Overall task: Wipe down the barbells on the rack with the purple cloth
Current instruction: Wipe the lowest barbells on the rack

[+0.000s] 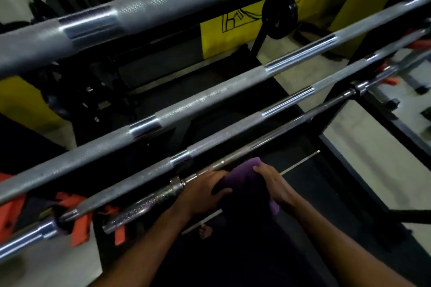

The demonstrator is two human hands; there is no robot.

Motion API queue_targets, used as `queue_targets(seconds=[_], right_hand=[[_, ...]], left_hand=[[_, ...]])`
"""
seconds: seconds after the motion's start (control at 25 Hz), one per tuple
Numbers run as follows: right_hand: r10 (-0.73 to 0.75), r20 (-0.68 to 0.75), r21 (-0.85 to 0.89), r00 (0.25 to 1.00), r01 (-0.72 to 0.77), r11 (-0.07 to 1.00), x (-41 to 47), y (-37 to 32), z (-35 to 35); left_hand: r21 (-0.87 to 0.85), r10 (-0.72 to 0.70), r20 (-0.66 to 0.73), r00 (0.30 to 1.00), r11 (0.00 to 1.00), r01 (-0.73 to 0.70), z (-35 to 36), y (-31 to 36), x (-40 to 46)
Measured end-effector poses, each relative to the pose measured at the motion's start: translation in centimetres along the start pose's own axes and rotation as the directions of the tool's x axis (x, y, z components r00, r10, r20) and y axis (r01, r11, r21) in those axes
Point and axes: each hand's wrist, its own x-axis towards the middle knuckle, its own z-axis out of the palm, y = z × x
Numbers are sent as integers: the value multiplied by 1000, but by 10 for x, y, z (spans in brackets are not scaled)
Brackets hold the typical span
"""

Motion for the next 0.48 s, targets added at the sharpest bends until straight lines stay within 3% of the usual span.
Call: queue_targets(seconds=[0.08,0.16,0.24,0.28,0.32,0.4,0.48], right_hand=[[-52,61,-124,997,59,990,3,0,8],[-103,-43,-148,994,96,984,3,-9,20],[-89,-210,-71,974,75,995,4,-4,31],[18,-241,63,970,-3,998,6,1,37],[195,-188,216,963,-153,964,6,5,43],[429,100,409,898,-430,805,-2,8,58],[344,220,504,913,-408,761,-10,6,69]], left_hand=[[-93,-78,-68,995,993,71,-2,-1,-20],[-168,-107,-123,987,982,86,-4,0,-35],[-183,-149,-173,973,976,117,-4,2,-43],[-151,-182,-215,960,977,151,-4,4,-45],[-110,-221,-244,944,974,199,-3,9,-45],[-83,-264,-215,940,964,252,-3,23,-43],[-64,-168,-92,981,985,163,1,38,-40]])
